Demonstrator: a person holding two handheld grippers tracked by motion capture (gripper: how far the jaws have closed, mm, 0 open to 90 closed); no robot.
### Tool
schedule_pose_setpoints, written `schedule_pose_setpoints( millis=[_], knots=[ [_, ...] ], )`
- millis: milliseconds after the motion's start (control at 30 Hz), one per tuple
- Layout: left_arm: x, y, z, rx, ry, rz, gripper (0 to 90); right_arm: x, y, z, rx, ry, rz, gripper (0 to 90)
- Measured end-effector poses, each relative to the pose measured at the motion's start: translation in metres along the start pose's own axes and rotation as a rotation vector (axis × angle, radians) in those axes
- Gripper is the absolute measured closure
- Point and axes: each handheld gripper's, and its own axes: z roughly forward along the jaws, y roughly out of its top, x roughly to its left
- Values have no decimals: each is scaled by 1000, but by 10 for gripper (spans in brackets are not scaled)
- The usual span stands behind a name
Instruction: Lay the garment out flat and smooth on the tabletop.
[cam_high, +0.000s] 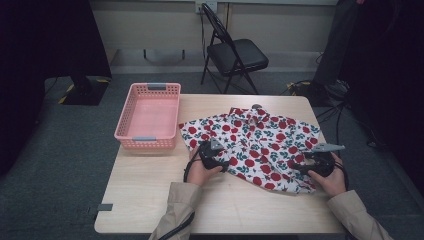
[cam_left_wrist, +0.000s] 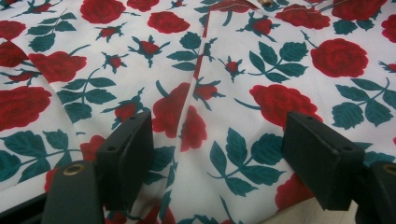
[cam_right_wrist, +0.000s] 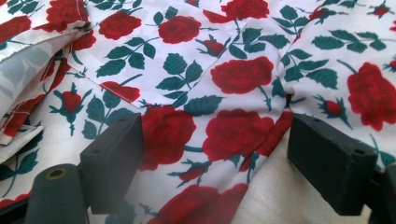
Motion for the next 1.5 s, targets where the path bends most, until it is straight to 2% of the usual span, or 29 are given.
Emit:
schedule_pose_setpoints(
  millis=[133, 367, 600, 667, 867, 1000, 1067, 1100, 1167, 1200, 1233, 1267, 1333, 1400, 1500],
  knots=[
    [0, 0, 0, 0, 1, -1, 250, 2, 2, 3, 22, -3, -20, 153],
    [-1, 0, 0, 0, 3, -4, 250, 2, 1, 3, 24, -11, -18, 148],
    [-4, 1, 0, 13, -14, -4, 208, 3, 1, 3, 24, -12, -15, 148],
    [-5, 5, 0, 10, -40, -16, 222, 3, 1, 3, 24, -13, -14, 148],
    [-7, 23, 7, -15, -41, -11, 249, 3, 1, 3, 24, -13, -14, 148],
    [-6, 30, 13, -25, -46, -3, 361, 3, 1, 3, 24, -13, -14, 148],
    [-5, 33, 21, -12, -33, -1, 456, 3, 1, 3, 24, -13, -14, 148],
    [-5, 33, 21, -12, -33, -1, 459, 3, 1, 3, 24, -13, -14, 148],
    [-5, 33, 25, -4, -34, 6, 558, 3, 1, 3, 24, -13, -14, 148],
    [-6, 32, 29, 2, -20, 20, 567, 3, 1, 3, 24, -13, -14, 148],
    [-6, 32, 29, 2, -20, 20, 604, 3, 1, 3, 24, -13, -14, 148],
    [-7, 32, 28, 2, -6, 37, 604, 3, 1, 3, 24, -13, -14, 148],
    [-9, 32, 25, 18, 16, 63, 760, 3, 1, 3, 24, -13, -14, 148],
    [-10, 33, 22, 28, 16, 55, 836, 3, 1, 3, 24, -13, -14, 148],
    [-11, 33, 16, 14, 8, 46, 875, 3, 1, 3, 24, -13, -14, 148]
  ],
)
